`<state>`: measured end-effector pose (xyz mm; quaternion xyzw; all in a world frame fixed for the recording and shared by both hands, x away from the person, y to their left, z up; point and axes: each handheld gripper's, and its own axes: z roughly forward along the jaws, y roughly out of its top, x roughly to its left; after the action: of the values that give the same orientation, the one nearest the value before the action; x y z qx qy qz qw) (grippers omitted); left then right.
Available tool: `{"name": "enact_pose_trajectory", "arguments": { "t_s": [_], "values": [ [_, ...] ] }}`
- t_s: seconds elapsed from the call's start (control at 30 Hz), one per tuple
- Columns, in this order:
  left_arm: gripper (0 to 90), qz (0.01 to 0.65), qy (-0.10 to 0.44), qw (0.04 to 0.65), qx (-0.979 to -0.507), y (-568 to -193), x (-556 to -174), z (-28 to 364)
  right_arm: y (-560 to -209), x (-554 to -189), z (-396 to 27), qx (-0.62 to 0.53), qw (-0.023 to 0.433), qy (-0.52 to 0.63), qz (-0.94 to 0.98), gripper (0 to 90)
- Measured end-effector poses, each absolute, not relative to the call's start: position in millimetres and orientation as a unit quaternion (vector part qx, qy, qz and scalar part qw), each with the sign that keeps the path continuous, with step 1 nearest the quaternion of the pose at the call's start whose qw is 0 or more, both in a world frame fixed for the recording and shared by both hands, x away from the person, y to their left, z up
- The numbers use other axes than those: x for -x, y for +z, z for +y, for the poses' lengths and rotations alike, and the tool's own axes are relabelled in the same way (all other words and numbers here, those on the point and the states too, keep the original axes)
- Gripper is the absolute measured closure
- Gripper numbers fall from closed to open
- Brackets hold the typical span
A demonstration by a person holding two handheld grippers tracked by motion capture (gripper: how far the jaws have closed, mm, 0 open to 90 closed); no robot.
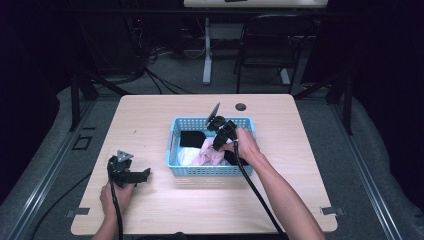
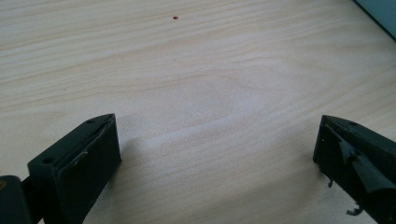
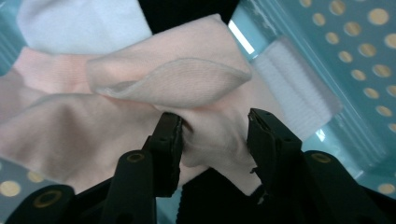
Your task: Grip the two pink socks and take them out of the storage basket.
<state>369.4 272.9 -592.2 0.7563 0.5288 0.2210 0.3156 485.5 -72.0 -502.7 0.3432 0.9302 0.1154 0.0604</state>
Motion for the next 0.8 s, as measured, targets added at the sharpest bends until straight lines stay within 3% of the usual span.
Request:
{"name": "enact_pose_trajectory", "arguments": {
  "t_s": [0.37, 0.8],
  "values": [
    [0.3, 0.528, 0.221, 0.314, -0.757, -592.1, -369.4, 273.1, -504.9, -490.7, -79.3, -0.353, 0.08, 0.108, 0.926, 79.4],
    [0.3, 0.528, 0.221, 0.314, -0.757, -592.1, -369.4, 273.1, -486.0, -482.1, -90.0, -0.348, 0.091, 0.134, 0.923, 81.8]
  ]
}}
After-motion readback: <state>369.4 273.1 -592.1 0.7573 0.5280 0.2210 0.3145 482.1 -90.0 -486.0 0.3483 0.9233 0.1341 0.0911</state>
